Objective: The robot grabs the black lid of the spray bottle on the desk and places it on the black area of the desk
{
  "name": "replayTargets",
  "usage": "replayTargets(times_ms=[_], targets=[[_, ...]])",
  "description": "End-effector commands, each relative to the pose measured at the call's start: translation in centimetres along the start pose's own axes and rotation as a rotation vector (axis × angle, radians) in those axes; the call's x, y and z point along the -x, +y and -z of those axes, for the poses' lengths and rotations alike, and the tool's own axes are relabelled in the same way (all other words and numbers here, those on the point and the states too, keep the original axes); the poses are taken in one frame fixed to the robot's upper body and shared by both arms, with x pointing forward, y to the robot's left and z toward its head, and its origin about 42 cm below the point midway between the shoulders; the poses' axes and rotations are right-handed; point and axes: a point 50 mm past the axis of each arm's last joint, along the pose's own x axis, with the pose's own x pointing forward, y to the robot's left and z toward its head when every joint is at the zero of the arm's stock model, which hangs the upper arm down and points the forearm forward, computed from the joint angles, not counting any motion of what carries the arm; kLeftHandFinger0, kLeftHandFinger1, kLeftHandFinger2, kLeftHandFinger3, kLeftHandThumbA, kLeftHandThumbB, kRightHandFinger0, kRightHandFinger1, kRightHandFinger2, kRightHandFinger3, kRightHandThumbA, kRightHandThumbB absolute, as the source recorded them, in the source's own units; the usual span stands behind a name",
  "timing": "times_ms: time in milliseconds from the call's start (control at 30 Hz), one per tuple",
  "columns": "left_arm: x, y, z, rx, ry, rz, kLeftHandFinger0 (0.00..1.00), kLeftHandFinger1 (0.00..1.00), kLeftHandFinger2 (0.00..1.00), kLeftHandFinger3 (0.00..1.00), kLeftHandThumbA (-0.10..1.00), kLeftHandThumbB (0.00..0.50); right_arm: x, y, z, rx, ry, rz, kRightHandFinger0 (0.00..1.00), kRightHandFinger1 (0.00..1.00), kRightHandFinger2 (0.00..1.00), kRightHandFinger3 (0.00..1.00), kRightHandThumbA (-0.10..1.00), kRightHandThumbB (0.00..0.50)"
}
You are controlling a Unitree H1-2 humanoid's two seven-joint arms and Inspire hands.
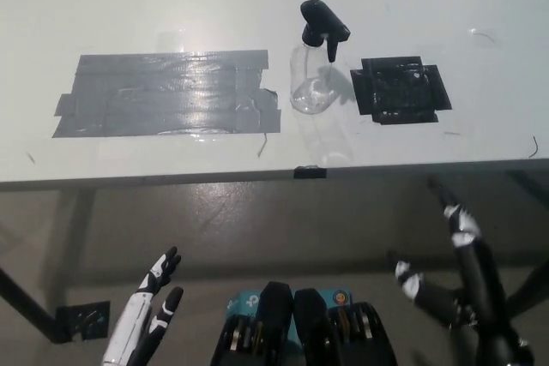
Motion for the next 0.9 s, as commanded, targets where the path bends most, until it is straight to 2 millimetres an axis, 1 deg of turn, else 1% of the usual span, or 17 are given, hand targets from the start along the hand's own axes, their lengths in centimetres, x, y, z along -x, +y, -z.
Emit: replayTargets(times_ms=[0, 33, 67, 133, 167, 200, 233, 267, 333, 400, 467, 533, 600, 667, 767, 833, 867], targets=[[0.2, 0.1, -0.9, 0.021, -0.044, 0.004, 1.00, 1.00, 1.00, 1.00, 1.00, 0.165, -5.9, -3.5, -4.1, 0.259, -0.147, 0.150, 1.00, 1.00, 1.00, 1.00, 0.61, 0.197], [0.2, 0.1, -0.9, 0.022, -0.044, 0.004, 1.00, 1.00, 1.00, 1.00, 1.00, 0.165, -6.3, -3.6, -4.3, 0.274, -0.150, 0.152, 1.00, 1.00, 1.00, 1.00, 0.59, 0.195], [0.2, 0.1, -0.9, 0.032, -0.049, -0.001, 1.00, 1.00, 1.00, 1.00, 1.00, 0.159, -8.0, -4.3, -5.0, 0.351, -0.177, 0.150, 1.00, 1.00, 1.00, 1.00, 0.55, 0.218], [0.1, 0.2, -1.0, 0.031, -0.052, -0.001, 1.00, 1.00, 1.00, 1.00, 1.00, 0.166, -10.3, -5.2, -6.1, 0.449, -0.190, 0.129, 1.00, 1.00, 1.00, 1.00, 0.50, 0.259], [0.0, 0.4, -1.0, 0.014, -0.058, -0.001, 1.00, 1.00, 1.00, 1.00, 1.00, 0.161, -11.6, -5.6, -7.1, 0.481, -0.201, 0.113, 1.00, 1.00, 1.00, 1.00, 0.52, 0.285], [-0.1, 0.5, -1.0, 0.010, -0.059, -0.001, 1.00, 1.00, 1.00, 1.00, 1.00, 0.162, -12.4, -5.8, -7.7, 0.497, -0.211, 0.108, 1.00, 1.00, 1.00, 1.00, 0.55, 0.296], [-0.3, 0.5, -1.1, 0.006, -0.060, -0.004, 1.00, 1.00, 1.00, 1.00, 1.00, 0.167, -13.6, -6.0, -8.6, 0.521, -0.238, 0.108, 1.00, 1.00, 1.00, 1.00, 0.64, 0.297], [-0.3, 0.5, -1.2, 0.004, -0.060, -0.005, 1.00, 1.00, 1.00, 1.00, 1.00, 0.167, -13.9, -6.0, -8.9, 0.526, -0.243, 0.108, 1.00, 1.00, 1.00, 1.00, 0.66, 0.298], [-0.3, 0.6, -1.2, -0.003, -0.068, -0.002, 1.00, 1.00, 1.00, 1.00, 1.00, 0.158, -15.1, -5.7, -9.9, 0.538, -0.256, 0.112, 1.00, 1.00, 1.00, 1.00, 0.68, 0.291], [-0.2, 0.5, -1.1, -0.002, -0.063, 0.001, 1.00, 1.00, 1.00, 1.00, 1.00, 0.156, -16.7, -5.1, -10.7, 0.555, -0.264, 0.122, 1.00, 1.00, 1.00, 1.00, 0.69, 0.298], [0.2, 0.2, -1.0, -0.008, -0.055, 0.006, 1.00, 1.00, 1.00, 1.00, 1.00, 0.158, -18.0, -4.5, -11.6, 0.578, -0.253, 0.120, 1.00, 1.00, 1.00, 1.00, 0.68, 0.319], [0.0, 0.2, -1.0, -0.013, -0.058, 0.007, 1.00, 1.00, 1.00, 1.00, 1.00, 0.155, -18.9, -4.3, -12.0, 0.593, -0.245, 0.121, 1.00, 1.00, 1.00, 1.00, 0.69, 0.326], [0.1, 0.1, -1.0, -0.012, -0.054, 0.011, 1.00, 1.00, 1.00, 1.00, 1.00, 0.152, -20.9, -3.7, -12.8, 0.600, -0.226, 0.120, 1.00, 1.00, 1.00, 1.00, 0.71, 0.346], [-0.3, 0.0, -1.1, -0.016, -0.061, 0.012, 1.00, 1.00, 1.00, 1.00, 1.00, 0.151, -22.6, -3.4, -13.3, 0.595, -0.211, 0.117, 1.00, 1.00, 1.00, 1.00, 0.72, 0.364], [-1.5, -0.2, -1.4, -0.023, -0.087, 0.005, 1.00, 1.00, 1.00, 1.00, 1.00, 0.147, -25.5, -3.1, -13.7, 0.579, -0.185, 0.111, 1.00, 1.00, 1.00, 1.00, 0.70, 0.390], [-1.5, -0.2, -1.4, -0.027, -0.091, 0.002, 1.00, 1.00, 1.00, 1.00, 1.00, 0.152, -26.5, -2.5, -13.7, 0.580, -0.159, 0.099, 1.00, 1.00, 1.00, 1.00, 0.69, 0.393], [-1.2, -0.3, -1.5, -0.036, -0.082, 0.006, 1.00, 1.00, 1.00, 1.00, 1.00, 0.164, -27.0, -2.1, -13.8, 0.584, -0.134, 0.087, 1.00, 1.00, 1.00, 1.00, 0.70, 0.409]])
